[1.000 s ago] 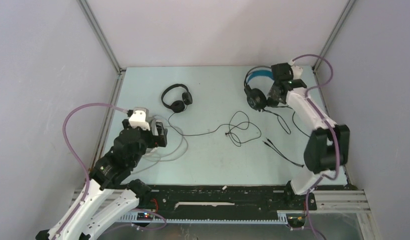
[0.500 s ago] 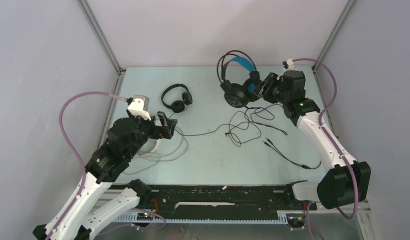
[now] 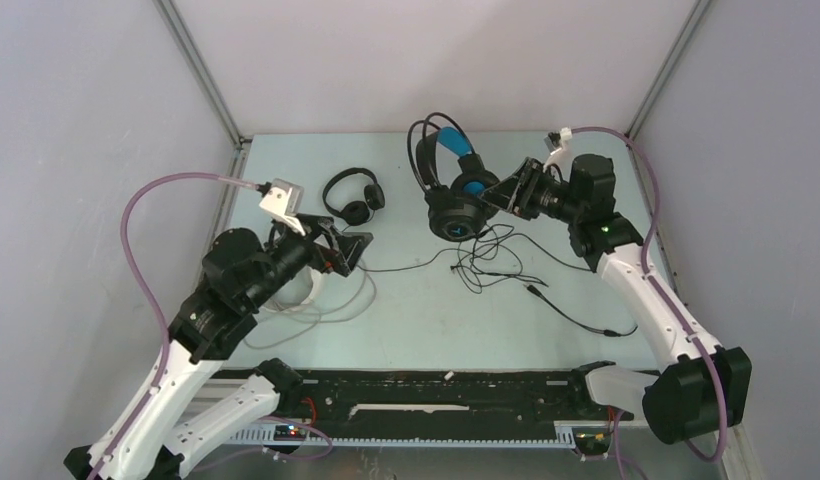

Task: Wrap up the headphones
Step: Pick up the headphones from the center of the board.

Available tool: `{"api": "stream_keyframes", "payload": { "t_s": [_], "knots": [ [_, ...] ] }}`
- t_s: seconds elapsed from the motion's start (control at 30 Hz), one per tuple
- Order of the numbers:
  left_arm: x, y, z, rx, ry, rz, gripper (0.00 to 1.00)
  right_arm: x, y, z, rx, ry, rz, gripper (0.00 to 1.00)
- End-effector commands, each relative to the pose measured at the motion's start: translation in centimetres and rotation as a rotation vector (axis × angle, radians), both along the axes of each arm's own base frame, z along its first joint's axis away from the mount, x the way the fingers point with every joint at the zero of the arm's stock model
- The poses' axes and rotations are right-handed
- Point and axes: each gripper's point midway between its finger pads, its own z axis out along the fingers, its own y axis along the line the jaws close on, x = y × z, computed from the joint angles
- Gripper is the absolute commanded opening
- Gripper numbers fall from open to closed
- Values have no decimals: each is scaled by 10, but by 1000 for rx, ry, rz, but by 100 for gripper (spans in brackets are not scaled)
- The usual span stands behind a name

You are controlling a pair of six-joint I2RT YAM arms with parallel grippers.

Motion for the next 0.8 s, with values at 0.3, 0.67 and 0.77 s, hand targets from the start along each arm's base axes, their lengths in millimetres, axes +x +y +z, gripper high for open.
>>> {"api": "stream_keyframes", "payload": {
  "t_s": [0.3,0.67,0.77],
  "knots": [
    [1,-10,79,252,-916,-84,100,-100,37,29,155,194,462,40],
    [10,-34,80,344,-1076,-147,100,-136,58,24,187,286,689,39],
    [6,-45,70,378,-1068,-237,100,-132,60,20,192,322,676,38]
  ]
}}
